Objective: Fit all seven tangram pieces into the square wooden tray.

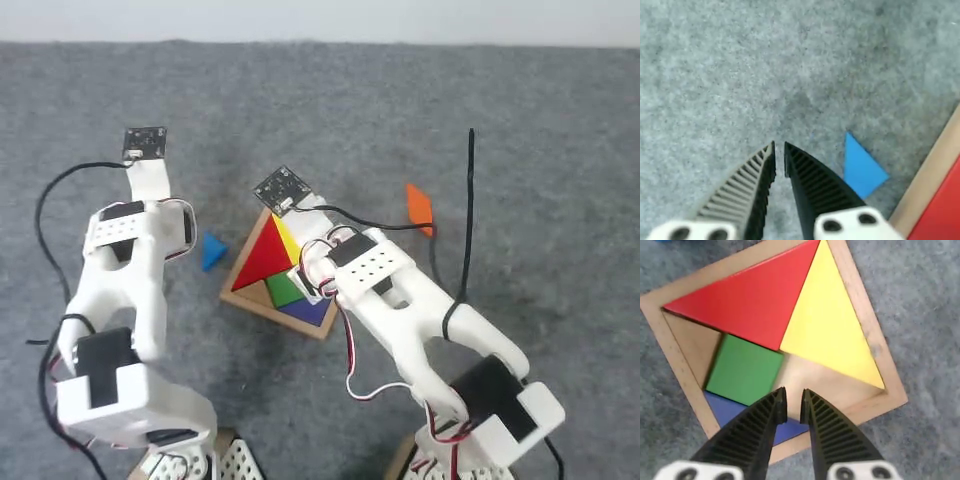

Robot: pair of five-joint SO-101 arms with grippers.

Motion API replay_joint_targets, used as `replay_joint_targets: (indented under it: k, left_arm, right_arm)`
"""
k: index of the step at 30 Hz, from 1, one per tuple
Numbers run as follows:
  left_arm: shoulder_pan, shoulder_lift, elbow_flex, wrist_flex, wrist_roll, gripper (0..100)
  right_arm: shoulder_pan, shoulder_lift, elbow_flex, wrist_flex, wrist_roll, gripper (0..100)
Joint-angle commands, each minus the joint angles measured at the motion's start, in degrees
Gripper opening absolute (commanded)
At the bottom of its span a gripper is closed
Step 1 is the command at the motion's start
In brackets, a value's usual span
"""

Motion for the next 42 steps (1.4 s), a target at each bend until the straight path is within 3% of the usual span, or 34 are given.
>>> replay_joint_targets:
  k: [1,29,33,42]
  left_arm:
    - [-0.44,-3.16,-1.01,-1.05,0.53,3]
    - [-0.44,-3.43,-0.66,-0.97,0.53,3]
    - [-0.44,-3.60,-0.66,-0.70,0.53,3]
    - [0.26,-3.69,-1.36,2.02,0.88,21]
  right_arm:
    - [-0.48,-0.22,-1.67,-0.84,0.53,5.4]
    - [-3.91,6.64,-4.48,-1.98,3.34,5.4]
    - [-2.77,3.56,-4.84,1.54,7.21,5.4]
    - [0.22,-11.65,1.23,8.31,8.35,5.4]
